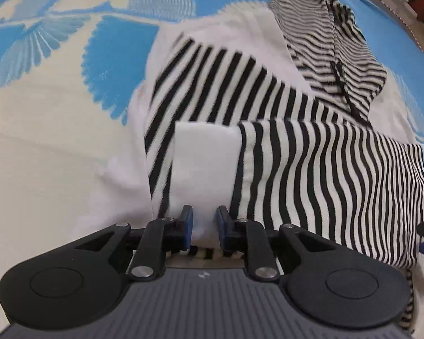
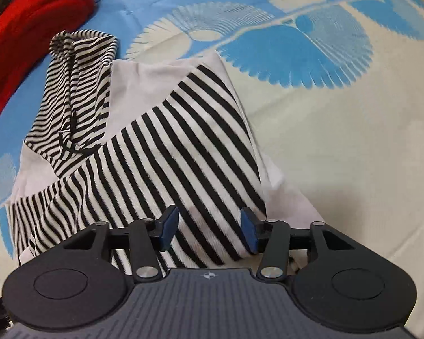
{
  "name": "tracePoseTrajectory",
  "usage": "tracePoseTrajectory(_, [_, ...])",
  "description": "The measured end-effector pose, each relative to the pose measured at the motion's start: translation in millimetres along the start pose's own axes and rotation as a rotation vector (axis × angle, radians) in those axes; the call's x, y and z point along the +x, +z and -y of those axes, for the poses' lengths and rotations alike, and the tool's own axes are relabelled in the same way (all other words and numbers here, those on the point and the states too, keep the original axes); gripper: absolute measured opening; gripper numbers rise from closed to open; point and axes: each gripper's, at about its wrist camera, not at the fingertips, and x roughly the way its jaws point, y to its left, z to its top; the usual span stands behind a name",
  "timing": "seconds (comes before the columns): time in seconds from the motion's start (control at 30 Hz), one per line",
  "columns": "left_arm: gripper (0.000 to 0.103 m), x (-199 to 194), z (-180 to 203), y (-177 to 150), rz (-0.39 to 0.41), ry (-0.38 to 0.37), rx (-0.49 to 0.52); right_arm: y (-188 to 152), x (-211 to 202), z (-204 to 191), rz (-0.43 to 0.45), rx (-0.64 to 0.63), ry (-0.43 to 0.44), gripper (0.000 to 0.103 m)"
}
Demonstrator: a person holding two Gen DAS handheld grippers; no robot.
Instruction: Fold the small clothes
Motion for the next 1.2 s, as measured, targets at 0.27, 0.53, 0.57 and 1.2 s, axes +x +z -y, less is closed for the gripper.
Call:
tracePoseTrajectory(0.27, [0.035,-10.3,13.5,2.4,0.023,-0.055,0.0,10.7,-17.2,-17.7,0.079,-0.188,0.03,0.056])
tracePoseTrajectory(0.53, [0.035,-26.0,26.1,6.5,0.149,0.015,0.06,11.2,-32.7,-31.5,0.148,-0.313,0.022,0.057])
tracePoseTrajectory(0.57, [0.035,-29.5,26.6,8.1,0.18,0.02,0.05,11.6,-35.2,-31.6,0.156,-0.317,0.024,0.057])
tracePoseTrajectory(1.2, [0.027,-102.2,45.6,41.0,0.532,0.022,0.118,22.6,-59.3,-31.7,0.24,-0.429,-0.015,0.057])
